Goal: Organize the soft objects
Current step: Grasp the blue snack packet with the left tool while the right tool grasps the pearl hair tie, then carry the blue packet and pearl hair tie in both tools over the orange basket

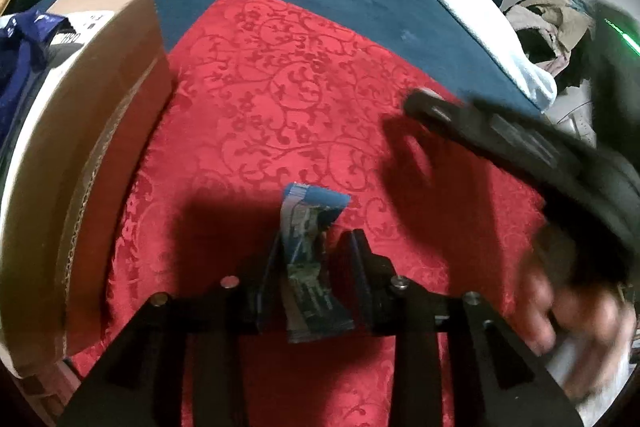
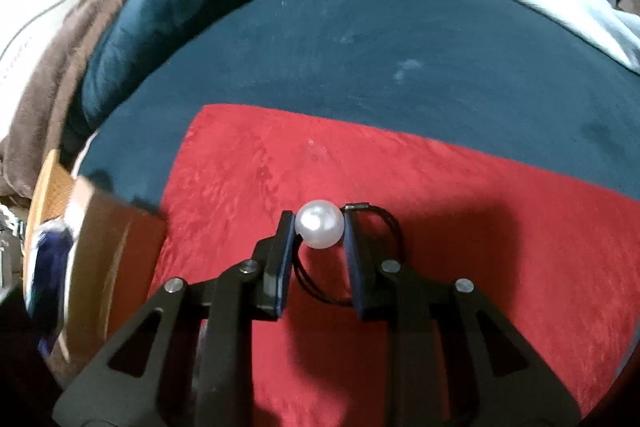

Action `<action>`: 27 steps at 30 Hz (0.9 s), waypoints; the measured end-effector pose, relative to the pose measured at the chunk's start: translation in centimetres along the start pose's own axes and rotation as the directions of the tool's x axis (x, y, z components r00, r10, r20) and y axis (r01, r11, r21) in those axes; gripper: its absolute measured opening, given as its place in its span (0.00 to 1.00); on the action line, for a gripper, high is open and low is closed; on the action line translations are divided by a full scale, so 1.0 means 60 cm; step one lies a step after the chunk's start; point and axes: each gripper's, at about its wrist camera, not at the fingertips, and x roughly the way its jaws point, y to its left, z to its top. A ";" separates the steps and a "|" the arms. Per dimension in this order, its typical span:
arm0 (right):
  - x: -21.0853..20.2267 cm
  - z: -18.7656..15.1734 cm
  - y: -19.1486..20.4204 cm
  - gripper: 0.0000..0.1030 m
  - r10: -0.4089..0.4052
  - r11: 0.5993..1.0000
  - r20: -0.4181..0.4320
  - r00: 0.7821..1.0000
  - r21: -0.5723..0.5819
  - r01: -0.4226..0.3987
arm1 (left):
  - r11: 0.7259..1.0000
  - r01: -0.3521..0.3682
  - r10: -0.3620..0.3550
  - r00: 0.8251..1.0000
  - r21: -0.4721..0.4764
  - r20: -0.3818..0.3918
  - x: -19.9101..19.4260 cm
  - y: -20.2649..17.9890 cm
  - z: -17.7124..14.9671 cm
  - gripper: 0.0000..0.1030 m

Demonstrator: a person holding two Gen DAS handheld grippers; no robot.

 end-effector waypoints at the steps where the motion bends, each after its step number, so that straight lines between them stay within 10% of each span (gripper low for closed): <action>1: -0.023 -0.018 -0.008 0.24 0.009 1.000 0.014 1.000 0.015 -0.010 | 1.000 -0.004 0.004 1.000 0.002 0.001 0.001 0.000 -0.001 0.34; 5: -0.088 -0.083 -0.040 0.24 0.015 0.997 0.045 0.999 0.076 -0.019 | 1.000 -0.022 0.022 1.000 0.010 0.008 -0.011 -0.003 -0.010 0.18; 27: -0.173 -0.329 0.006 0.24 0.094 0.983 -0.054 0.994 0.164 -0.084 | 0.984 -0.105 0.117 0.990 0.146 -0.075 -0.110 0.010 -0.191 0.18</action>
